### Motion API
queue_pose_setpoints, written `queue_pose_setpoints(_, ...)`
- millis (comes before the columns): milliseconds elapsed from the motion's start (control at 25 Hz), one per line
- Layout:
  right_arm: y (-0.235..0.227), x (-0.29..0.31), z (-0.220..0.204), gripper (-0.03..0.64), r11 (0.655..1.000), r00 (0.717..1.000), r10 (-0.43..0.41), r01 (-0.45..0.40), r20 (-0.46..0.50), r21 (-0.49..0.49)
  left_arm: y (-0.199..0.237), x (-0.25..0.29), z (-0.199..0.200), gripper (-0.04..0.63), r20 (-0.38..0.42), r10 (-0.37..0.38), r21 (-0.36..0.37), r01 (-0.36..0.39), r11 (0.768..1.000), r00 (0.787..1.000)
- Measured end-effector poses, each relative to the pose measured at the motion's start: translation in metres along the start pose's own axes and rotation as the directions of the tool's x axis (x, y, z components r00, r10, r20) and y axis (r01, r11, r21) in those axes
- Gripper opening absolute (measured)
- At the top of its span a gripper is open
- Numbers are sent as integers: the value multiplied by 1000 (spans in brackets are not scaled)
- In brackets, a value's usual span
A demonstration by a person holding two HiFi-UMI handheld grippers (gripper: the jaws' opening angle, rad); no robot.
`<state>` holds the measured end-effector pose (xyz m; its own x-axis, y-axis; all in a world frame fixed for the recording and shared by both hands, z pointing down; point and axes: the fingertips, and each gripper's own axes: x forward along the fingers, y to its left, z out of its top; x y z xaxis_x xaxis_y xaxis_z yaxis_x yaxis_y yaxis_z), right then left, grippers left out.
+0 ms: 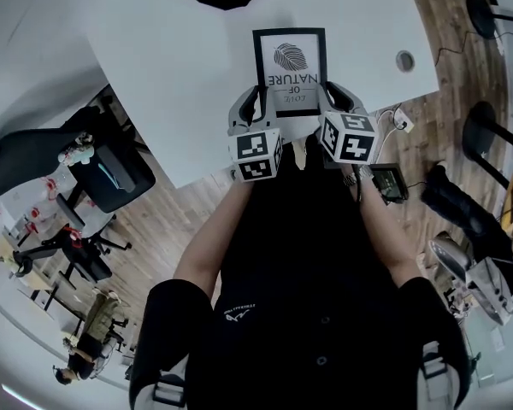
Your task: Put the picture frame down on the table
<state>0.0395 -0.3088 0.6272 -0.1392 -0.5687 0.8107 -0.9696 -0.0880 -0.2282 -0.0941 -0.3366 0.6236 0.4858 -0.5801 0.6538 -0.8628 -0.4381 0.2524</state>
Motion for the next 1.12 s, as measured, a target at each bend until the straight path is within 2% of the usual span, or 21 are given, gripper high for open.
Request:
queue_pose_setpoints(440, -13, 34, -24, 72, 1000, 997, -1, 2, -79, 14, 8, 34, -29, 78, -121, -4, 27, 8, 1000, 993)
queue_pose_setpoints(560, -15, 39, -30, 72, 999, 995, 7, -4, -95, 32, 10, 37, -35, 78, -144, -4, 4, 5, 1000, 990)
queue_pose_setpoints(1120, -20, 50, -44, 74, 1000, 991, -1, 5, -133, 23, 12, 46, -53, 77, -205, 10, -21, -14, 1000, 979)
